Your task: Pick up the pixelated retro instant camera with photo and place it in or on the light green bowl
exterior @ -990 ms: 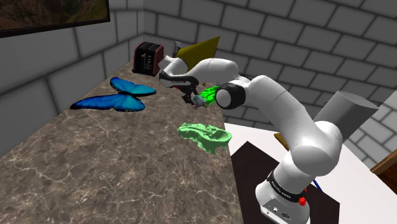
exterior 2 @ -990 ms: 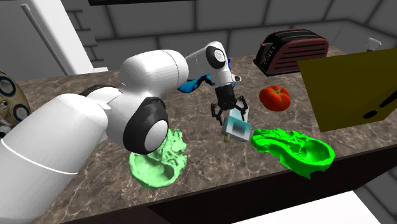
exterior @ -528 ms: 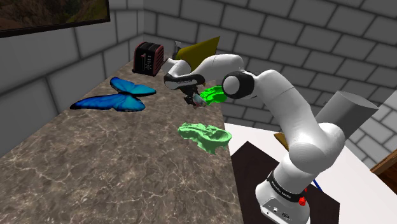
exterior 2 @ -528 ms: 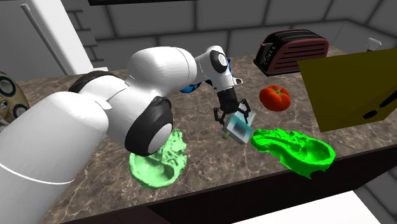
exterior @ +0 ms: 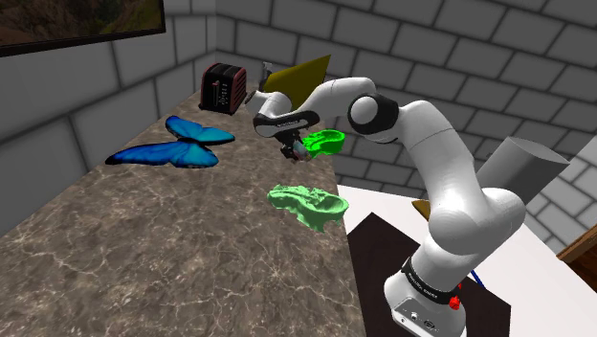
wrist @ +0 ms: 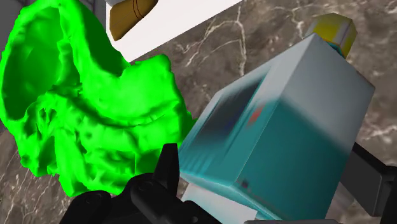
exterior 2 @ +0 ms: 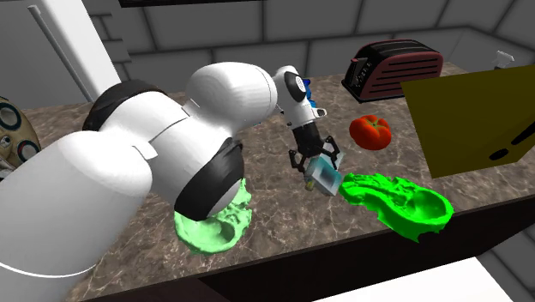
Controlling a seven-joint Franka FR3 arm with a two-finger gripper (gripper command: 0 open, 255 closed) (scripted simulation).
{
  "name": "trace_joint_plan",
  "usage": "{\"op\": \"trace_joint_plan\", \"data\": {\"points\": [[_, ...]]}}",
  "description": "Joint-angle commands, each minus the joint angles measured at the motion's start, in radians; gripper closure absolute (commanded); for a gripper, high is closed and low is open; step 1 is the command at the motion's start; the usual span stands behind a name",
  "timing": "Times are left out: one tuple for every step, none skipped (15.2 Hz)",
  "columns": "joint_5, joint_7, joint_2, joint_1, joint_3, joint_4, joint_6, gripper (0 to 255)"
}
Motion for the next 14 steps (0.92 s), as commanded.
{"op": "trace_joint_plan", "data": {"points": [[0.199, 0.015, 0.006, -0.02, 0.009, -0.055, -0.004, 255], [0.195, 0.01, 0.037, -0.007, 0.003, -0.017, -0.004, 255], [0.194, 0.015, 0.006, -0.035, 0.005, -0.068, 0.014, 255], [0.184, -0.037, 0.1, 0.013, -0.014, 0.097, -0.017, 255], [0.186, -0.028, 0.069, -0.003, -0.009, 0.051, -0.01, 255], [0.184, -0.051, 0.085, 0.009, -0.013, 0.097, -0.027, 255], [0.181, -0.048, 0.113, 0.023, -0.017, 0.125, -0.026, 255], [0.152, -0.049, 0.122, 0.022, 0.038, 0.162, -0.081, 255], [0.128, -0.045, 0.119, 0.008, 0.069, 0.158, -0.095, 255], [0.101, -0.04, 0.118, -0.007, 0.105, 0.156, -0.111, 255], [0.072, -0.036, 0.118, -0.023, 0.141, 0.153, -0.128, 255], [0.05, -0.033, 0.117, -0.035, 0.171, 0.152, -0.143, 255], [0.033, -0.032, 0.114, -0.045, 0.194, 0.15, -0.155, 255], [0.015, -0.03, 0.112, -0.055, 0.22, 0.149, -0.169, 255]]}}
